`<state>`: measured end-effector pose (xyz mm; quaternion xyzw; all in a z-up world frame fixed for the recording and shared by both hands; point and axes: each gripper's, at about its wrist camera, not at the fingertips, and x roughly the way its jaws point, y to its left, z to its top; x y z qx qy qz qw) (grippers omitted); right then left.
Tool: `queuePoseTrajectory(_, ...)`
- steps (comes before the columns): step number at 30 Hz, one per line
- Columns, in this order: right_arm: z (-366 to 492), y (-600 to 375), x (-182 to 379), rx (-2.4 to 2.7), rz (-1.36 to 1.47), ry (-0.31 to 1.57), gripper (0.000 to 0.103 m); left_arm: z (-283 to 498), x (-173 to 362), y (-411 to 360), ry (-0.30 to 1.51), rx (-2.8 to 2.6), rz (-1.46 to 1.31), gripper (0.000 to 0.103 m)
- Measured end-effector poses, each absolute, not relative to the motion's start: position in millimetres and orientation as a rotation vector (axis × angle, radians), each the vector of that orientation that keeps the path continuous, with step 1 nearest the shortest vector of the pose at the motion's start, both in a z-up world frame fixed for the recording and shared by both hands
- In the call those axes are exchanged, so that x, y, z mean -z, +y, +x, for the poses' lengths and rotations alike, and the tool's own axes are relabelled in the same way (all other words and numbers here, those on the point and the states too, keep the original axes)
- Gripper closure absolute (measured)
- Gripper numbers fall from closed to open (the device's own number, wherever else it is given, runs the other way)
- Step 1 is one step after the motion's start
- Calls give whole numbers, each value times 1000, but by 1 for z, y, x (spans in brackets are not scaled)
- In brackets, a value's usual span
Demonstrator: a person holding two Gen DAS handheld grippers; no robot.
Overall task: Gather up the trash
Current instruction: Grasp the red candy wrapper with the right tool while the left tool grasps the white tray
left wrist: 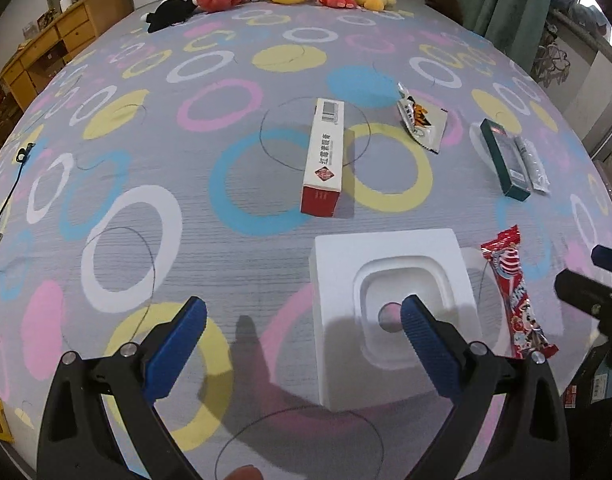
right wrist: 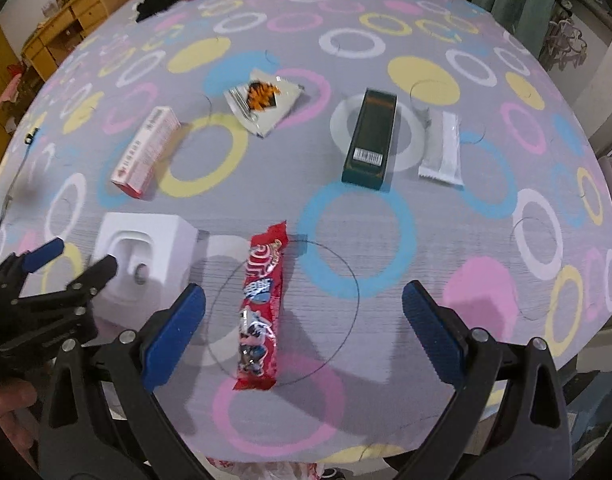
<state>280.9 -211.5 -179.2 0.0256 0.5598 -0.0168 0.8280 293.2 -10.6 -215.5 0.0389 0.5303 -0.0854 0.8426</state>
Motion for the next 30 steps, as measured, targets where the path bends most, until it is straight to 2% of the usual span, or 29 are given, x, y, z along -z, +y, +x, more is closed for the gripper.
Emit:
queuePoseTrajectory(13, 294, -206, 219, 49, 48, 1262, 7, 297, 238, -17, 1174, 189, 124, 8)
queuePoseTrajectory(16, 297, -205, 228, 50, 40, 1281, 13, 299, 241, -15, 1180, 183, 102, 8)
queuePoseTrajectory(18, 299, -205, 234, 50, 32, 1293, 26, 301, 243, -13, 1185, 183, 85, 8)
queuePoseTrajectory(20, 301, -205, 237, 45, 21, 1295, 26, 302, 247, -10, 1192, 178, 63, 8)
queuePoseTrajectory(22, 302, -203, 236, 39, 15, 1287, 35, 304, 247, -9, 1189, 178, 53, 8)
queuePoseTrajectory(24, 301, -200, 233, 28, -5, 1275, 60, 304, 246, -10, 1182, 181, 47, 12)
queuePoseTrajectory(26, 301, -196, 231, 29, -28, 1267, 78, 303, 242, -11, 1170, 192, 37, 30)
queuePoseTrajectory(27, 302, -195, 231, 29, -29, 1268, 85, 303, 241, -12, 1165, 197, 35, 34)
queuePoseTrajectory(29, 302, -196, 231, 35, -28, 1267, 87, 301, 238, -13, 1160, 217, 24, 50)
queuePoseTrajectory(30, 302, -196, 232, 35, -29, 1268, 88, 301, 236, -13, 1159, 226, 18, 55)
